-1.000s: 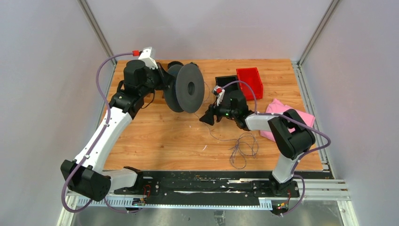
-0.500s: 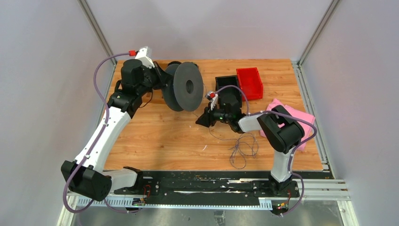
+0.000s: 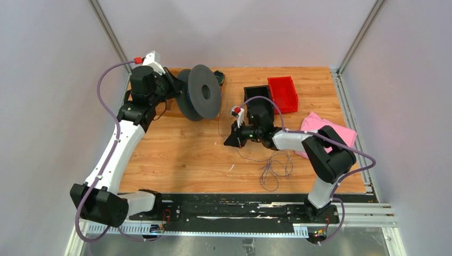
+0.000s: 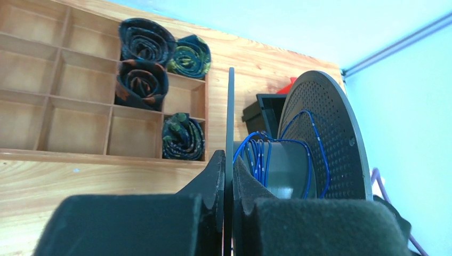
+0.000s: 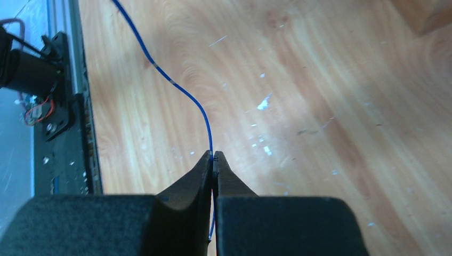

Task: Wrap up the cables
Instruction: Wrap the cable around the cable reel.

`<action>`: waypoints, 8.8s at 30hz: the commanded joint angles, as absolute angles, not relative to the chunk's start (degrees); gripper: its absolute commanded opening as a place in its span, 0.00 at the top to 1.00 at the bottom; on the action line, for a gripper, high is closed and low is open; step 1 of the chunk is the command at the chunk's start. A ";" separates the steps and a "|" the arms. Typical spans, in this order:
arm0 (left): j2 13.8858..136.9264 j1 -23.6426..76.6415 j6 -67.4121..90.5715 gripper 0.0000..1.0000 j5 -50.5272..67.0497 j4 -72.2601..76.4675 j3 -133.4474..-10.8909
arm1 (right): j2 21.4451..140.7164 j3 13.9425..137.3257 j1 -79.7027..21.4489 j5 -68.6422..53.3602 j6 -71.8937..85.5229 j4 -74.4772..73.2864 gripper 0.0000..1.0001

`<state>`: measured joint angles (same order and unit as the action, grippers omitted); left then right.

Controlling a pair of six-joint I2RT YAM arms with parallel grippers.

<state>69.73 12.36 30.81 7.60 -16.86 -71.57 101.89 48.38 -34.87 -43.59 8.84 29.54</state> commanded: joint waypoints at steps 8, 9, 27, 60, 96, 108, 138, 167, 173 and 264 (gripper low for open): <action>71.94 6.71 37.91 1.00 3.86 -12.35 -75.10 | 92.87 52.09 -44.20 -46.46 -2.42 1.28 0.99; 72.17 6.42 37.99 1.00 3.18 -12.39 -75.19 | 92.29 52.38 -44.88 -46.59 -2.96 -0.20 0.99; 73.04 6.22 38.65 1.00 -0.13 -12.02 -73.14 | 91.08 64.50 -57.07 -47.74 -5.07 -11.87 0.99; 69.67 27.64 4.30 1.00 -12.56 -5.98 -65.39 | 87.93 94.40 -48.35 -37.92 -5.69 -28.99 0.99; 68.44 34.80 -9.19 1.00 2.96 -5.56 -62.14 | 89.78 97.46 -24.86 -33.71 -7.32 -28.62 0.99; 67.60 31.36 0.12 1.00 13.38 -7.02 -65.61 | 88.85 87.10 -19.81 -32.26 -9.93 -23.67 0.99; 70.75 12.51 48.48 1.00 26.80 6.81 -66.77 | 88.07 59.03 -21.98 -47.52 10.90 12.96 0.99; 70.81 7.21 50.06 1.00 15.53 -5.22 -67.72 | 86.97 53.04 -34.86 -54.19 19.80 25.31 0.96; 70.49 7.12 46.74 1.00 11.00 -8.26 -68.47 | 85.24 54.02 -36.66 -56.93 20.24 24.98 0.96; 69.79 26.50 11.38 1.00 -6.63 -12.75 -71.27 | 105.45 54.07 -36.65 -57.15 9.32 31.96 0.36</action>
<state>70.46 27.53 9.06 -8.14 -16.45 -68.38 103.28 52.10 -35.24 -55.70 10.90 29.04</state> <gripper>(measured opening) 0.051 0.669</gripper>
